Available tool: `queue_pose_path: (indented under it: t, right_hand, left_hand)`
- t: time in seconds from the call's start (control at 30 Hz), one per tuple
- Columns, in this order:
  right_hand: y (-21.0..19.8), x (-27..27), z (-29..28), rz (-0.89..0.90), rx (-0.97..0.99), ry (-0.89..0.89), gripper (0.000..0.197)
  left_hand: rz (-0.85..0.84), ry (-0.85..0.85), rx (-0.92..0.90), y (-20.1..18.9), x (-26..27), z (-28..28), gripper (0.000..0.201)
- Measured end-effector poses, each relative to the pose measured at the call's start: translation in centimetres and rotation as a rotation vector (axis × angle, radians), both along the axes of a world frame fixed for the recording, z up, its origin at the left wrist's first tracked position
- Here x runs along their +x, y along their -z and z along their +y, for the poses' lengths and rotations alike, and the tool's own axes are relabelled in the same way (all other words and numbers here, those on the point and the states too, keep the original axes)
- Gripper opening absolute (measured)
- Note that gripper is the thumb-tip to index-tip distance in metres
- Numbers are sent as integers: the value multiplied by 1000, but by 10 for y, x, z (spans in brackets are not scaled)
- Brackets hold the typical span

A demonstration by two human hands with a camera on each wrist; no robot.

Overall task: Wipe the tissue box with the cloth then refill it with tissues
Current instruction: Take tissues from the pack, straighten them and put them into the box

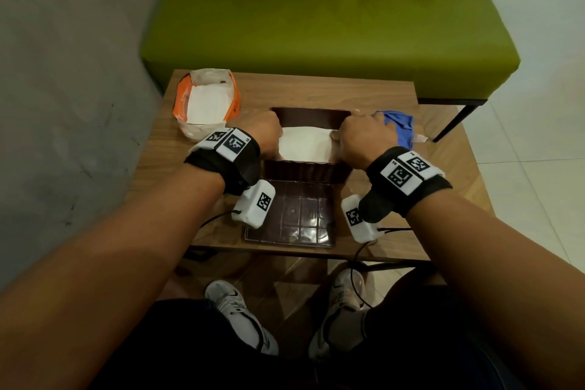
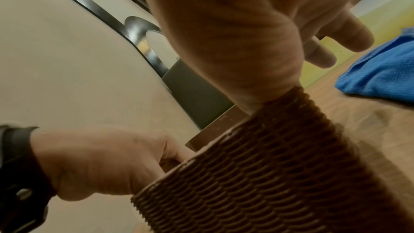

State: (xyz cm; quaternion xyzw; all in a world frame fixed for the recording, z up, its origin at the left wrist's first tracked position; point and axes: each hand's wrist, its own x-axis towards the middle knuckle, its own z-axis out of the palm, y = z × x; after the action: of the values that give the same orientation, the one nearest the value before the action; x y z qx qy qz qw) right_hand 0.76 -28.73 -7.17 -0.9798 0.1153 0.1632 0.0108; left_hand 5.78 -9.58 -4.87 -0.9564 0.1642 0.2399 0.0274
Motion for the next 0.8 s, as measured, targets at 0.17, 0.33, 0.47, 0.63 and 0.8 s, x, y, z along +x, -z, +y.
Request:
queue_pose_path:
  t: [0.17, 0.33, 0.47, 0.63, 0.8]
  right_hand:
    - [-10, -2, -3, 72, 68, -82, 40]
    - [-39, -18, -16, -75, 391, -111, 37]
    - [-74, -17, -11, -395, 419, -176, 23]
    - [-100, 26, 43, -364, 583, -389, 24]
    - [-85, 90, 119, -214, 651, -566, 28]
  left_hand:
    - [25, -10, -55, -2, -3, 1, 60]
    - [125, -100, -350, -17, -10, 24, 50]
    - [103, -404, -802, -34, -11, 52, 27]
    - [122, -887, -1070, -41, 29, 95, 13]
    - [130, -1031, -911, -24, 76, 128, 22]
